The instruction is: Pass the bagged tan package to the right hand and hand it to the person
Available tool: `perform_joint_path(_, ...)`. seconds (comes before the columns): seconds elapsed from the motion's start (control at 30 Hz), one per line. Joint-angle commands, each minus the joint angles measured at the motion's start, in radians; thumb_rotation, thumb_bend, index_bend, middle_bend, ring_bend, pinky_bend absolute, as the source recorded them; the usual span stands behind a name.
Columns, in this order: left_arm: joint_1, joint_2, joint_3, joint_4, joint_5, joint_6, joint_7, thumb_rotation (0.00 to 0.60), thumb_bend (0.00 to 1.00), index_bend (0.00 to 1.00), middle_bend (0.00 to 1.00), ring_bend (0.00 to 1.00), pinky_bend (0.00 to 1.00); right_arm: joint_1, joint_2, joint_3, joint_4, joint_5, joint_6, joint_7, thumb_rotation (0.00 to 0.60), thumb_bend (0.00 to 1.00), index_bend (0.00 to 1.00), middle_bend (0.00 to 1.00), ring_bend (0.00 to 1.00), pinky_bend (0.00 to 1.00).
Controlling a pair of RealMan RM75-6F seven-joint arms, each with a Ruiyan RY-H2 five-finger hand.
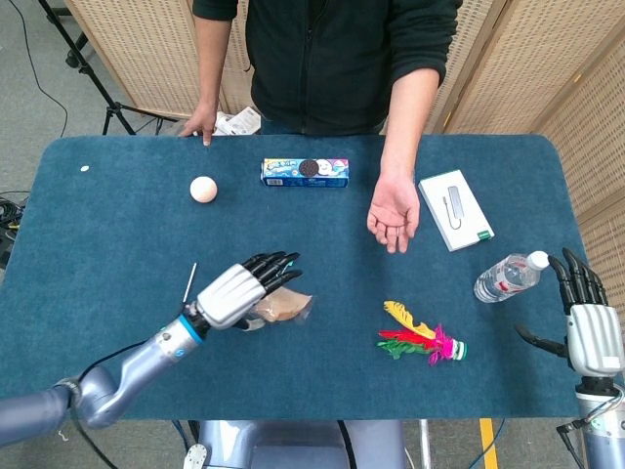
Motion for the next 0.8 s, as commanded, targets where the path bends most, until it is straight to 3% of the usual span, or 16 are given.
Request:
perform_joint_path(0.03, -0.015, -0.040, -0.023, 0.027, -0.032, 0.033, -0.021, 0.600, 0.00, 0.00, 0.00, 0.00, 0.08, 0.002, -0.004, -0.002, 0.003, 0.000, -0.004, -0.007, 0.600, 0.00, 0.00, 0.00, 0.00, 0.08)
perform_joint_path(0.1, 0.018, -0.003, -0.010, 0.020, -0.034, 0.080, -0.052, 0.600, 0.00, 0.00, 0.00, 0.00, 0.08, 0.002, -0.004, -0.005, 0.003, -0.005, -0.004, -0.010, 0.600, 0.00, 0.00, 0.00, 0.00, 0.08)
perform_joint_path(0.33, 0.208, 0.254, 0.108, 0.012, -0.015, 0.281, -0.197, 0.600, 0.00, 0.00, 0.00, 0.00, 0.03, 0.004, -0.008, -0.038, -0.005, -0.059, -0.002, -0.044, 0.600, 0.00, 0.00, 0.00, 0.00, 0.08)
perform_joint_path(0.47, 0.285, 0.323, 0.143, 0.050, -0.035, 0.352, -0.265, 0.600, 0.00, 0.00, 0.00, 0.00, 0.01, 0.008, -0.015, -0.057, -0.015, -0.085, -0.010, -0.066, 0.600, 0.00, 0.00, 0.00, 0.00, 0.08)
perform_joint_path(0.8, 0.457, 0.457, 0.163, -0.002, -0.202, 0.430, -0.318, 0.600, 0.00, 0.00, 0.00, 0.00, 0.00, 0.075, -0.066, -0.117, 0.026, -0.221, -0.073, -0.122, 0.600, 0.00, 0.00, 0.00, 0.00, 0.08)
